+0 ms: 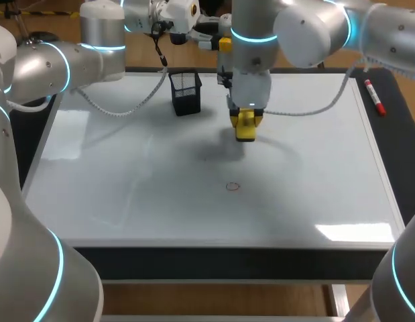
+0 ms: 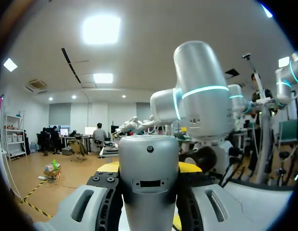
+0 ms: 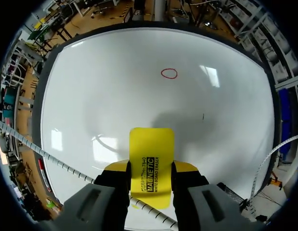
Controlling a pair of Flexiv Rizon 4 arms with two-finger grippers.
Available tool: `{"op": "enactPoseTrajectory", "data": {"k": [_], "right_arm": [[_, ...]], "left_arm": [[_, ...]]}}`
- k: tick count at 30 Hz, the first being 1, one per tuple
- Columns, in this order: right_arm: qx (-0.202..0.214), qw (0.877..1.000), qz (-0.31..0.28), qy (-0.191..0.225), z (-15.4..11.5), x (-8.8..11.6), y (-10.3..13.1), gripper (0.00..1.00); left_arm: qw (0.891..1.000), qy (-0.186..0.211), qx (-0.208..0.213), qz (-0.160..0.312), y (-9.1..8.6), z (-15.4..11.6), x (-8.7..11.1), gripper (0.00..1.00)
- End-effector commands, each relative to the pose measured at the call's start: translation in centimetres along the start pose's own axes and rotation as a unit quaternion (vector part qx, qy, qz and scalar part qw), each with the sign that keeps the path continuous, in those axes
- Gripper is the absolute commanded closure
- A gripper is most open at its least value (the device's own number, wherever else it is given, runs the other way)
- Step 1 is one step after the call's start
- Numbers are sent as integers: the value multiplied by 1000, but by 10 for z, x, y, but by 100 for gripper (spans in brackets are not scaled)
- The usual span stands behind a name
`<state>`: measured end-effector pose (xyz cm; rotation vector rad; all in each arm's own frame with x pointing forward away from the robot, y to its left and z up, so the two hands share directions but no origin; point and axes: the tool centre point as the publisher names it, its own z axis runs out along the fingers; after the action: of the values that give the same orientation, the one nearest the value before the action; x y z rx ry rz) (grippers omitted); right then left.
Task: Pick up the inspection probe, press it on each red-marked spot on the whiteboard one by one, put down the probe, pick up the eraser, and wipe off all the red marks.
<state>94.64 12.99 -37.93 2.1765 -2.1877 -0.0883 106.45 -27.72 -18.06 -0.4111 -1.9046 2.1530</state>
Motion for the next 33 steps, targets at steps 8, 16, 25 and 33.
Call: {"op": "enactPoseTrajectory", "data": {"k": [8, 16, 25, 33], "right_arm": [[-21, 1000, -21, -10, 31, -31, -16, 100], [-37, 999, -20, -10, 42, -27, -15, 100], [-48, 999, 2, -9, 49, -9, -13, 100], [-50, 998, 29, -2, 48, 18, -9, 100]], "left_arm": [[1000, 2, -1, -1, -2, 0, -1, 100], [1000, 2, -1, -1, -2, 0, -1, 100], [1000, 2, -1, -1, -2, 0, -1, 100], [1000, 2, -1, -1, -2, 0, -1, 100]]}}
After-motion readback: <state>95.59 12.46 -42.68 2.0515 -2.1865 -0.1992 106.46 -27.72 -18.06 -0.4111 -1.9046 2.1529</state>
